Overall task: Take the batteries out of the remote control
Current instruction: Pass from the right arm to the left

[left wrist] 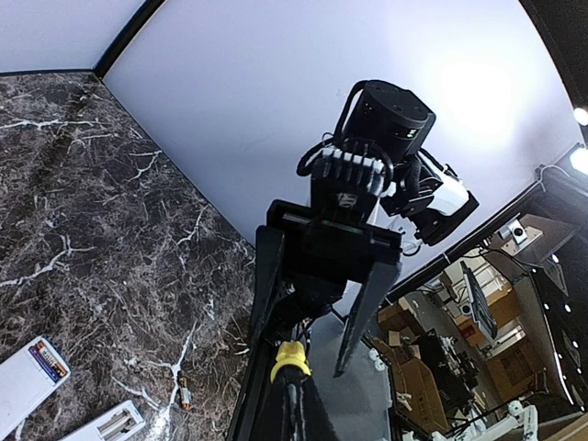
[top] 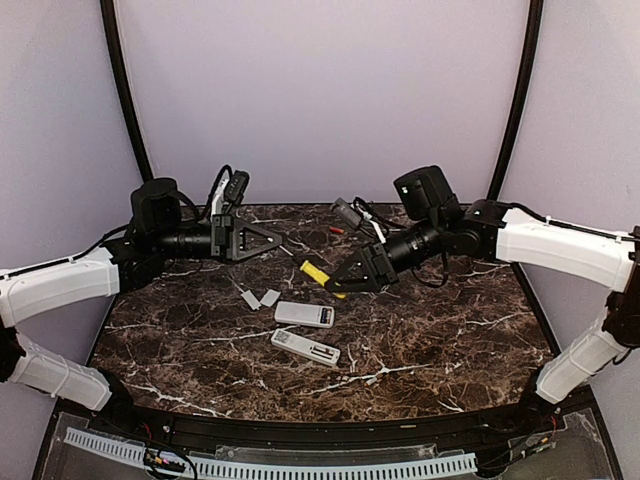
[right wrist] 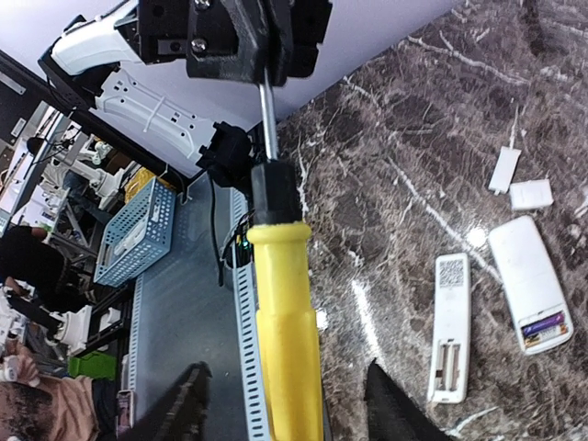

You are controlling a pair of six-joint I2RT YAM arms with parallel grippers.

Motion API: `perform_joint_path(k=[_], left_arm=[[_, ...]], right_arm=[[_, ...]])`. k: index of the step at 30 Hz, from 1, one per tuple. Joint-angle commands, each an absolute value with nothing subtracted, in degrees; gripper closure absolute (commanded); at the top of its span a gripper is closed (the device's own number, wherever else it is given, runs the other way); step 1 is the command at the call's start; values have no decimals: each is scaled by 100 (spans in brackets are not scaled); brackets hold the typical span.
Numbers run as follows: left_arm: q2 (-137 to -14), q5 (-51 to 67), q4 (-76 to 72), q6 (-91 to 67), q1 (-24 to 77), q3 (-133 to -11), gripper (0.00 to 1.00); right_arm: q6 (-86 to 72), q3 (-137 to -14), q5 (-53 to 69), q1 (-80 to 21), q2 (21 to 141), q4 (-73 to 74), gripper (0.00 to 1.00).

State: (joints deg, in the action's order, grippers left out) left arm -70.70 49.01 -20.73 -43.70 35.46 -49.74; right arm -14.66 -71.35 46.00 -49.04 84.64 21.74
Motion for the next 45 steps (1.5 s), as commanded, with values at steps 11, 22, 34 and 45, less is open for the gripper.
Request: perform_joint_path(k=[11, 22, 34, 45], left_arm=[[-6495, 3110, -5390, -5942, 3541, -3667, 100], [-6498, 2997, -5574, -5892, 3605, -3724, 100], [-6628, 3032, -5636, -5860, 3654, -3751, 100], [-6738, 2984, -5705, -5834, 3661, -3796, 100]], right_arm=[[-3789, -5817, 2485, -5069, 7430, -1391, 13], [-4074, -6306, 2532, -5267, 8018, -1813, 22], [-4205, -6547, 2729, -5344, 8305, -2183, 50], [-4188, -6688, 2825, -5361, 8404, -2106, 57]])
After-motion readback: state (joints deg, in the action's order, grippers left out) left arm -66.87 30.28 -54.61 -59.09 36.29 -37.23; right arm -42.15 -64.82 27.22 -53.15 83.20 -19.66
